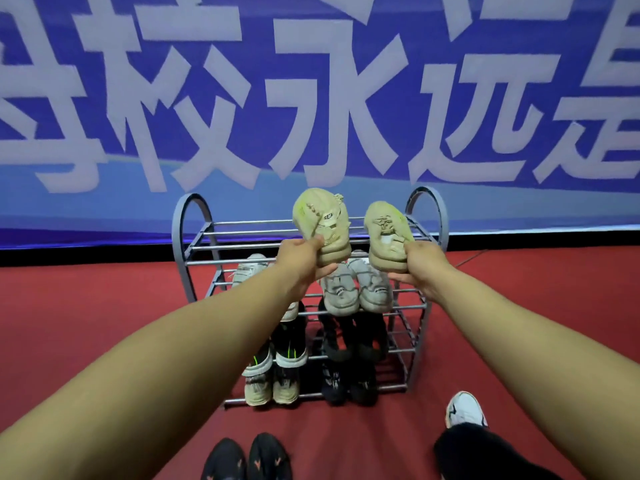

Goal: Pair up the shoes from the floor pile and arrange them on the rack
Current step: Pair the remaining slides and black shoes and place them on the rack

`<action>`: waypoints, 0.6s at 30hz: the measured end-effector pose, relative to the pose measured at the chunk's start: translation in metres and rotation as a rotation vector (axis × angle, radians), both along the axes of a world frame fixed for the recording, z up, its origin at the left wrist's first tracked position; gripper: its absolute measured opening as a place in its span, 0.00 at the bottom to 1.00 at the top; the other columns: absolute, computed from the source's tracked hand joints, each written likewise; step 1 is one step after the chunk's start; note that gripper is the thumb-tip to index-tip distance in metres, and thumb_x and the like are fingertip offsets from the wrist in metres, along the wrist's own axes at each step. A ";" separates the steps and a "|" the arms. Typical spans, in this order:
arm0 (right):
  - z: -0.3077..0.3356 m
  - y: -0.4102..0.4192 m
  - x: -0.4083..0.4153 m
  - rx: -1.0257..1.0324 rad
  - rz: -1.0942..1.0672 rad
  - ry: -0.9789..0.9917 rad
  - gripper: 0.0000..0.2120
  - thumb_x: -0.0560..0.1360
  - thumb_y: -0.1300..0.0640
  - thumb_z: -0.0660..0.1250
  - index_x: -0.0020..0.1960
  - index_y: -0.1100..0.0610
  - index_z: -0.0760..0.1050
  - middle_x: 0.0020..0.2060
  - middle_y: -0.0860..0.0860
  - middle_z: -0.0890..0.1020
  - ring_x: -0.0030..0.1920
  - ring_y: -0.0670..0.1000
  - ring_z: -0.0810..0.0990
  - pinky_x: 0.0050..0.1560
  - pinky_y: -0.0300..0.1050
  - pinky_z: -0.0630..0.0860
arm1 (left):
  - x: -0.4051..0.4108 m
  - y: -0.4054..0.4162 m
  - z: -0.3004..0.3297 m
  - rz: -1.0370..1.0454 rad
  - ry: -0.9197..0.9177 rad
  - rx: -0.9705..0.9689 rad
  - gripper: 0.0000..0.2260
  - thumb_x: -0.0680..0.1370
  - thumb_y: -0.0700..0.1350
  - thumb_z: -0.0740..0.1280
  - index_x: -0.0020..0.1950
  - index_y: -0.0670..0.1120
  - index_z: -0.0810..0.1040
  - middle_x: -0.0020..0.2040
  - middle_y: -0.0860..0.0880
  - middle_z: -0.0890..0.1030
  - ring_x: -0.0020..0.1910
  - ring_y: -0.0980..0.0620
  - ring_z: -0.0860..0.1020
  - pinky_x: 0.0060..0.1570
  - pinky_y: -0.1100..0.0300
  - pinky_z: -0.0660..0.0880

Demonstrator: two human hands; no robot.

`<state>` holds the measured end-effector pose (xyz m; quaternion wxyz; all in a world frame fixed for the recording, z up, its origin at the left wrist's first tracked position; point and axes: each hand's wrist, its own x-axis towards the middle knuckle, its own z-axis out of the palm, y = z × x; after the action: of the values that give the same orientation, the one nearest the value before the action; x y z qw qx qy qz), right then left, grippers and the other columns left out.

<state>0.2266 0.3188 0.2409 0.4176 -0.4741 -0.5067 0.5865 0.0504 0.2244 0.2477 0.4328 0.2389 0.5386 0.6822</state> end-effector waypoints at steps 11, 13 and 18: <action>-0.008 0.077 -0.042 0.035 0.033 -0.343 0.16 0.78 0.58 0.57 0.62 0.62 0.74 0.50 0.65 0.82 0.22 0.58 0.81 0.19 0.38 0.70 | -0.014 0.084 -0.020 -0.015 0.112 -0.134 0.16 0.81 0.45 0.63 0.62 0.34 0.73 0.58 0.37 0.79 0.36 0.44 0.82 0.28 0.59 0.80; -0.013 0.081 -0.040 0.043 -0.003 -0.392 0.17 0.78 0.58 0.56 0.62 0.61 0.74 0.50 0.65 0.82 0.21 0.56 0.80 0.19 0.38 0.70 | -0.019 0.089 -0.023 -0.034 0.135 -0.152 0.16 0.81 0.45 0.62 0.63 0.33 0.73 0.56 0.37 0.79 0.35 0.44 0.81 0.29 0.58 0.81; -0.017 0.073 -0.037 0.067 -0.140 -0.374 0.15 0.81 0.59 0.51 0.58 0.63 0.72 0.32 0.62 0.81 0.25 0.57 0.79 0.26 0.46 0.76 | -0.022 0.098 -0.030 -0.020 0.129 -0.163 0.14 0.82 0.46 0.60 0.58 0.35 0.73 0.51 0.41 0.80 0.31 0.46 0.82 0.28 0.61 0.80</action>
<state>0.1899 0.3921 0.2243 0.3716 -0.5947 -0.5605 0.4406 0.0286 0.3220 0.2175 0.4218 0.2517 0.6168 0.6151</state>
